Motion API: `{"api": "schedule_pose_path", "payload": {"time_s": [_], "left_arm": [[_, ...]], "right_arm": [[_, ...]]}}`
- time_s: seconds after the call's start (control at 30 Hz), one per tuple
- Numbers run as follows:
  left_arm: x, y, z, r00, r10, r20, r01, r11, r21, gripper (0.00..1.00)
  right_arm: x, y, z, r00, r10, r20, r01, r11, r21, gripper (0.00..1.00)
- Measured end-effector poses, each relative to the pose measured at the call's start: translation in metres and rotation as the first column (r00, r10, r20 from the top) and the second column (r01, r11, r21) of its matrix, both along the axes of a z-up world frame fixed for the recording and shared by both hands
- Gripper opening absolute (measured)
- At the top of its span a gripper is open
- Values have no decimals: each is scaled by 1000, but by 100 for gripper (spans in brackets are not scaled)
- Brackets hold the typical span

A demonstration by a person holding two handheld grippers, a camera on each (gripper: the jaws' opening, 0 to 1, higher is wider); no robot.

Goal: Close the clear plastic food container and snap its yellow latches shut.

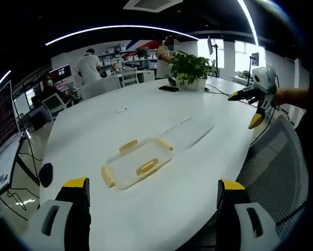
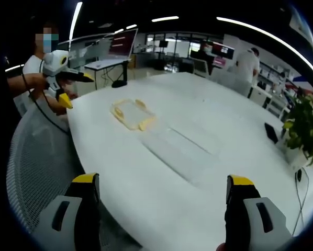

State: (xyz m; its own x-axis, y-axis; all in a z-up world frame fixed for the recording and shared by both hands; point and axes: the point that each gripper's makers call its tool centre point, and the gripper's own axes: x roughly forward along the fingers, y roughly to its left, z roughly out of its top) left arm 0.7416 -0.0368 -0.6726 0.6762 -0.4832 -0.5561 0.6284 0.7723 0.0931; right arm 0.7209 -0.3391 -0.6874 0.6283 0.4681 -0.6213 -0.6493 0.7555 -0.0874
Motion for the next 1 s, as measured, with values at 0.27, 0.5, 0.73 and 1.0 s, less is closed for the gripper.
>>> {"api": "schedule_pose_path", "payload": {"time_s": [0.27, 0.5, 0.73, 1.0], "left_arm": [[1, 1, 0, 1000, -3, -5, 3, 1000, 4, 99], [4, 3, 1, 1000, 0, -6, 0, 1000, 2, 99], [6, 5, 2, 1000, -8, -9, 8, 1000, 14, 99], [13, 8, 6, 1000, -15, -7, 15, 1000, 26, 98]], "right_arm": [[4, 0, 3, 1000, 4, 4, -4, 1000, -2, 98], [6, -1, 3, 1000, 7, -1, -7, 1000, -5, 98], [10, 0, 6, 1000, 19, -3, -19, 1000, -13, 97], [16, 5, 7, 999, 47, -17, -47, 999, -24, 95]]}}
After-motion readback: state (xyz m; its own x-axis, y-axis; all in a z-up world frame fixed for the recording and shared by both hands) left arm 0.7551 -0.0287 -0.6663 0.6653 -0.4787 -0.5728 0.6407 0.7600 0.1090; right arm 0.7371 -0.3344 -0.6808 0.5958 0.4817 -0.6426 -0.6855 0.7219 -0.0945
